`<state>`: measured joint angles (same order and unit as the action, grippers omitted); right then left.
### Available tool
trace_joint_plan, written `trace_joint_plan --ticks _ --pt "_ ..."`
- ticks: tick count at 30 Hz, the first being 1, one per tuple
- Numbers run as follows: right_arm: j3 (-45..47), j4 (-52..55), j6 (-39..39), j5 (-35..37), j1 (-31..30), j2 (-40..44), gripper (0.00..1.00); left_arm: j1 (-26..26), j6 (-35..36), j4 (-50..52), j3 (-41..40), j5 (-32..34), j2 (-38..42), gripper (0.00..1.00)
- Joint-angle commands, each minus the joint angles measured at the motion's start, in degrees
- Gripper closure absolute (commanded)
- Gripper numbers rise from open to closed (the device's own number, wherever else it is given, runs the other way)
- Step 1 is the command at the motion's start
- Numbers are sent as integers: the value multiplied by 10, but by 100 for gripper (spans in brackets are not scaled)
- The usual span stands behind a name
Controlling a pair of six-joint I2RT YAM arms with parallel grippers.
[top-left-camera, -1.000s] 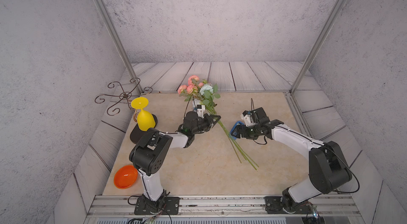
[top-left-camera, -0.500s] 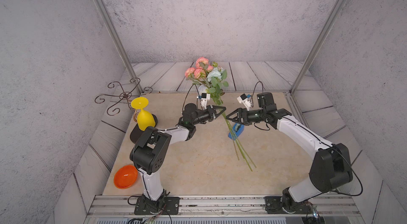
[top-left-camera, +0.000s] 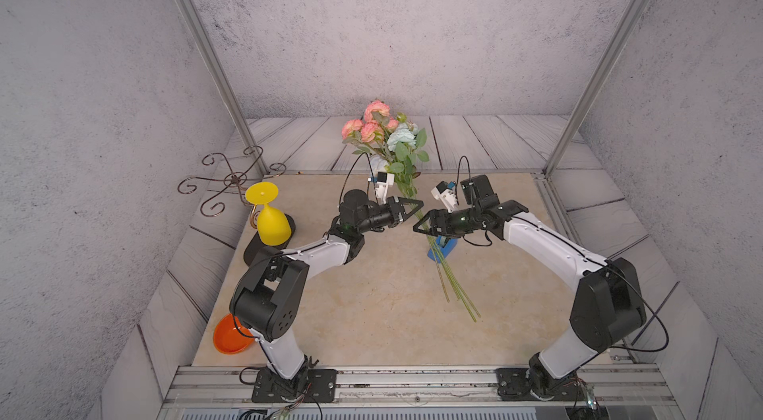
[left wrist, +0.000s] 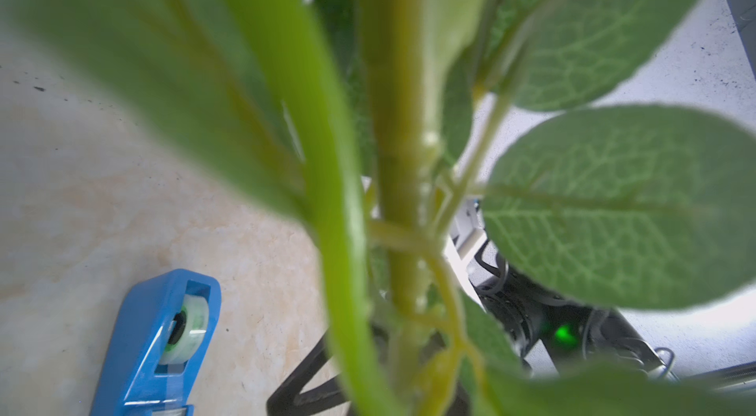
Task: Wrap bouquets with tape
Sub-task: Wrap the tape around the bouquet.
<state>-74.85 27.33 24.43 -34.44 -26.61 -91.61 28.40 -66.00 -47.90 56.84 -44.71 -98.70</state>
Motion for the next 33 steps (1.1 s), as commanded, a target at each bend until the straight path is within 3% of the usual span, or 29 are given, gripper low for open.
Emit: trace_joint_plan --ticks 1,5,13,19,24,27,29,30,32,33 --pt "-19 54 -24 111 -6 40 19 0 18 -15 0 1 14 100" --pt "-20 40 -31 82 -22 33 30 1 5 -16 3 4 10 100" --pt "-56 45 -44 119 -59 9 38 8 43 51 -3 21 33 100" --pt "-64 42 -45 87 -60 -15 60 10 44 54 -8 32 41 100" --pt "-43 31 -37 86 -66 -6 58 10 49 65 -7 34 46 100" --pt "-39 24 -31 79 -68 -5 66 11 49 64 -11 36 47 100" --pt "-36 15 -26 81 -69 -3 66 12 47 61 -11 36 48 100" --pt "-39 20 -26 83 -69 -6 62 12 47 61 -11 37 49 100" --pt "-42 43 -31 96 -70 -13 44 12 47 65 -11 37 51 100" --pt "-34 40 -32 98 -70 -11 44 12 47 66 -11 37 53 100"
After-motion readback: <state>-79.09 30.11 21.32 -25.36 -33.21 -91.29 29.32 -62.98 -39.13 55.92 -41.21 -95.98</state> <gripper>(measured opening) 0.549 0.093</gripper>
